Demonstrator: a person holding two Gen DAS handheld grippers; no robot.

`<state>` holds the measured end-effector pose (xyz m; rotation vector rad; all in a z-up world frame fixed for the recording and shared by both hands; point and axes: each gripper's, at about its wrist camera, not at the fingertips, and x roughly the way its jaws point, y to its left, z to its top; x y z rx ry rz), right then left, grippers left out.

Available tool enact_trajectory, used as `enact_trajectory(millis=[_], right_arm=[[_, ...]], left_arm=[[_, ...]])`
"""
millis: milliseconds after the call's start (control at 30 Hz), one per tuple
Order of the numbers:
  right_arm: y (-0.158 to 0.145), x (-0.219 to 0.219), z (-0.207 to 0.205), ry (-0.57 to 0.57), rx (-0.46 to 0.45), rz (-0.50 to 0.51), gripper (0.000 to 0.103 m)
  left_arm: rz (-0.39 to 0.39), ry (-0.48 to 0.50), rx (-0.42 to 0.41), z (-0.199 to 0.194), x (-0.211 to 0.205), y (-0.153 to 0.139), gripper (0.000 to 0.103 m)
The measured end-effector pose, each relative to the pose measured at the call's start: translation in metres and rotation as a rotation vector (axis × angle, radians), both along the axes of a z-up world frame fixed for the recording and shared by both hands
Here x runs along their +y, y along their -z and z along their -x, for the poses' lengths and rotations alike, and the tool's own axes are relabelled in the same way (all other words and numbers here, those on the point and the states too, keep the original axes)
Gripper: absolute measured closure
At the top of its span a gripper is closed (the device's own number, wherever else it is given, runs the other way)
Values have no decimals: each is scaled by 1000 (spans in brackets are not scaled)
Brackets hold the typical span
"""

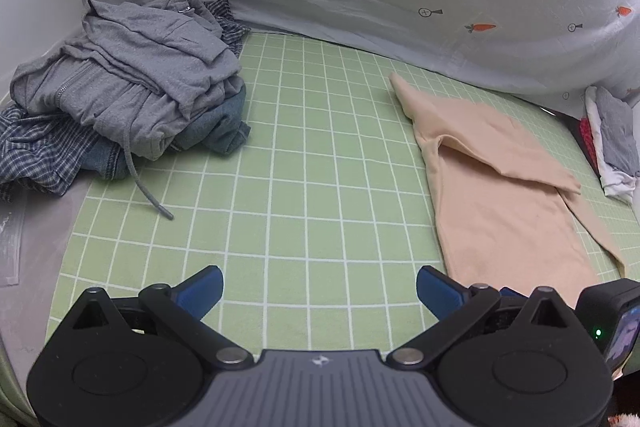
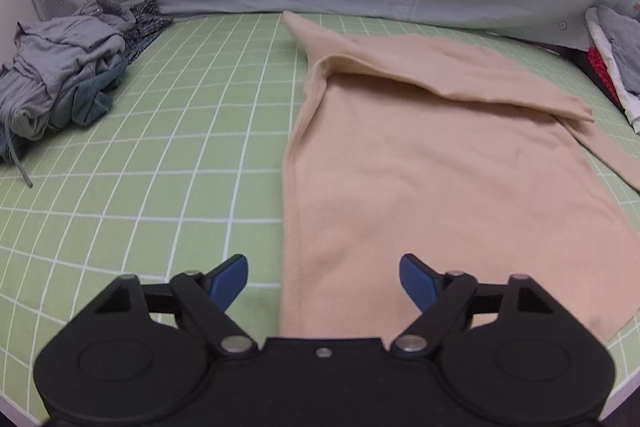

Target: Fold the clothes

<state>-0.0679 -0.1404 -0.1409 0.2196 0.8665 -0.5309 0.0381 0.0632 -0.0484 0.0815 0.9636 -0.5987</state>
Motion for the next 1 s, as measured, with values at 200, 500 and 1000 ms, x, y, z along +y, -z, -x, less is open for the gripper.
enact_trajectory(millis=[200, 500, 1000], right_arm=[[5, 8, 0, -16, 8, 8, 65], [-6, -9, 8, -32, -48, -66, 100], [-37, -112, 60, 6, -199, -144, 101]], left_arm=[[2, -34, -3, -2, 25, -2, 1], [56, -67, -13, -5, 21, -9, 1], [92, -67, -15, 32, -75, -17, 1]])
